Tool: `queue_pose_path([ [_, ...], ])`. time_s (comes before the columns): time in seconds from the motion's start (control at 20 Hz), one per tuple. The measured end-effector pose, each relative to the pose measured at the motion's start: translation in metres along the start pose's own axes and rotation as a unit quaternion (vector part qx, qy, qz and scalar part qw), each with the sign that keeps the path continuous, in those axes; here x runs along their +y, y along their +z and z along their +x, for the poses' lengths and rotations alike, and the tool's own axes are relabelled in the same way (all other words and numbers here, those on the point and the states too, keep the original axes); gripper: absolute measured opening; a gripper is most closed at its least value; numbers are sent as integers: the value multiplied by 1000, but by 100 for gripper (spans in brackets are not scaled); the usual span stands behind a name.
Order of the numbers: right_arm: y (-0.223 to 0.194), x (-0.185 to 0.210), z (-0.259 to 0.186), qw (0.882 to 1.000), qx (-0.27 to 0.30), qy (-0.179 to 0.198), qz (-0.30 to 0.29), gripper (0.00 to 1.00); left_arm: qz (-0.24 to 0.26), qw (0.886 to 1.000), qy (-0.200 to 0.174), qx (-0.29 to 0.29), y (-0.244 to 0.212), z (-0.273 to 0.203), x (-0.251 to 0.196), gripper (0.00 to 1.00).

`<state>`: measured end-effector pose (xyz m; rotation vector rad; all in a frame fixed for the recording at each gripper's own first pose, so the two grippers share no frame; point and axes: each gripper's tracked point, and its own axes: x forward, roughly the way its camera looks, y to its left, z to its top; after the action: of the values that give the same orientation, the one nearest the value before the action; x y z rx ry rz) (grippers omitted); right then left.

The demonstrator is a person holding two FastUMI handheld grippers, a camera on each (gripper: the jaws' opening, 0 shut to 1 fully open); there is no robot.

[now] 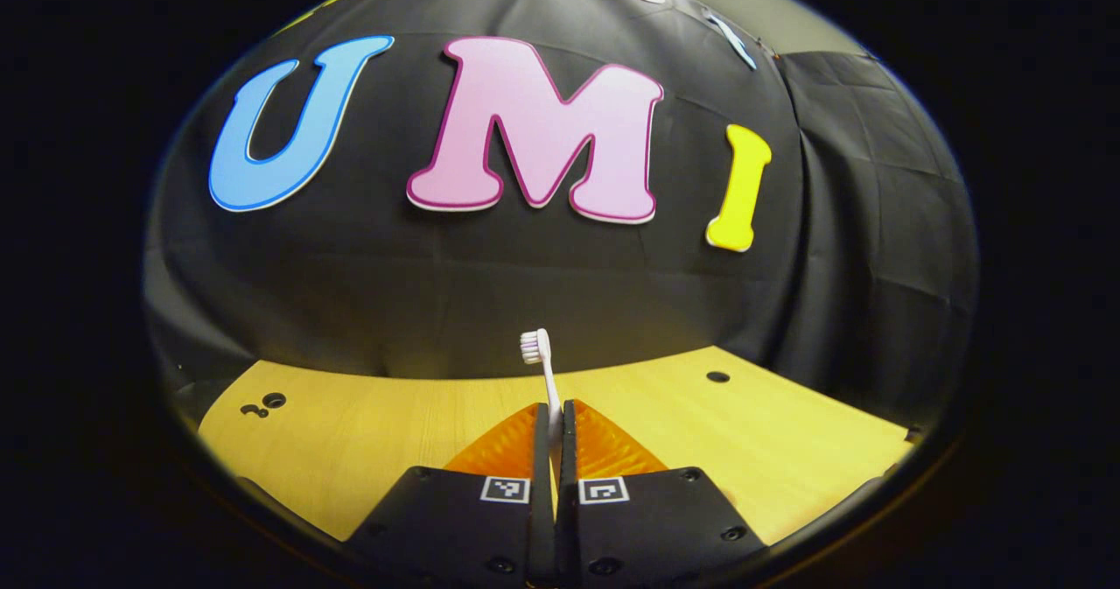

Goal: Put the toothbrush and toothpaste on the desktop into the cup, then pick up the cup and place it on the coaster on the desktop.

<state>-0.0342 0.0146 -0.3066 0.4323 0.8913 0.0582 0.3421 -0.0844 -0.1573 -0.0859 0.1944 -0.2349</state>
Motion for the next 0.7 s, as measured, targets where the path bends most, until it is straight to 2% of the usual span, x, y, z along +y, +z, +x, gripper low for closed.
queue_pose_path([
  [0.35, -5, -4, -6, 1000, -5, -5, 6, 58, 41, 999, -10, 19, -27, -7, -11, 6],
  [0.5, -3, -4, -11, 1000, -8, -1, 2, 57, 53, 998, -30, 35, -36, -9, -17, 11],
  [0.7, 3, 0, -10, 1000, -12, 10, -10, 58, 62, 995, -35, 69, -55, -33, -23, 14],
])
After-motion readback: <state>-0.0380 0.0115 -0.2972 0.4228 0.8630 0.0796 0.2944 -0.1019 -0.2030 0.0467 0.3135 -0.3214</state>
